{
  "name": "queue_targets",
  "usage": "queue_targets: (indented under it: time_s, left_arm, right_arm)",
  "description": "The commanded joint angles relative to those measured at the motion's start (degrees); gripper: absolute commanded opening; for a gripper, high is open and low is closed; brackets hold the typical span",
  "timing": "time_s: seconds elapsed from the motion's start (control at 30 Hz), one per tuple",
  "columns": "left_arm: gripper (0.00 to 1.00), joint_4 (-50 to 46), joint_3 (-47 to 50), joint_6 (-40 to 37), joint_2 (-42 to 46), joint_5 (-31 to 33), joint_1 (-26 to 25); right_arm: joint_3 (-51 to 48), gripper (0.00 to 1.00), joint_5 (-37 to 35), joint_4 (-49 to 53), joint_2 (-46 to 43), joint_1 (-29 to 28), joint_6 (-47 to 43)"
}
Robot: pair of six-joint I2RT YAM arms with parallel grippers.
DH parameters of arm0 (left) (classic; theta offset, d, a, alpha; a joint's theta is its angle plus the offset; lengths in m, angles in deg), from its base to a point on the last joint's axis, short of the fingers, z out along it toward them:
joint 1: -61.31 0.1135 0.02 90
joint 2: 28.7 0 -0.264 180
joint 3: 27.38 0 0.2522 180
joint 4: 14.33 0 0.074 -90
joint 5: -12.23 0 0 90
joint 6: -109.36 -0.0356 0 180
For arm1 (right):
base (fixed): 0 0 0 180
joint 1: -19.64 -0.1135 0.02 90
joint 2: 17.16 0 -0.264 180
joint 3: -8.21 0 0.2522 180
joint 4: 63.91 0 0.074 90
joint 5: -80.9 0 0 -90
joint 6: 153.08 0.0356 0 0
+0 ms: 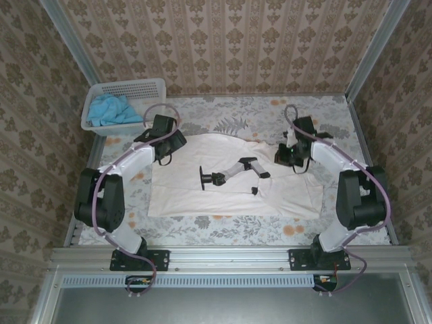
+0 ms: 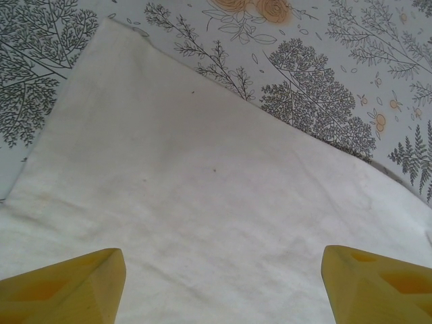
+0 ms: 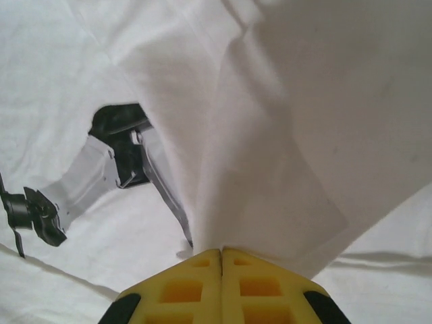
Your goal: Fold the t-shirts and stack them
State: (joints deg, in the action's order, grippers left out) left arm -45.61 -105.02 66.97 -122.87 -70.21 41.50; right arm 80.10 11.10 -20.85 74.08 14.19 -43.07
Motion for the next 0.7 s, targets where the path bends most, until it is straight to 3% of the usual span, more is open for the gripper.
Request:
queue_targets:
  time_s: [0.0,0.23,0.67]
  left_arm:
    - [0.79,-2.44,-2.41,-0.27,-1.45,-0.87,-0.28]
    - [0.82,-3.76,-5.14,0.07,-3.85,-0.67,-1.23]
    - [0.82,-4.98,-7.26,2.74,-7.70,-1.13,0.08]
  right_arm:
    - [-6.92,0.00,2.95,-10.24,-6.87,0.18,5.76]
    - [-18.05,0.00,3.69,-12.72,-15.72,0.18,8.48]
    - [-28.43,0.03,3.38,-15.06,-26.90,3.59,14.52]
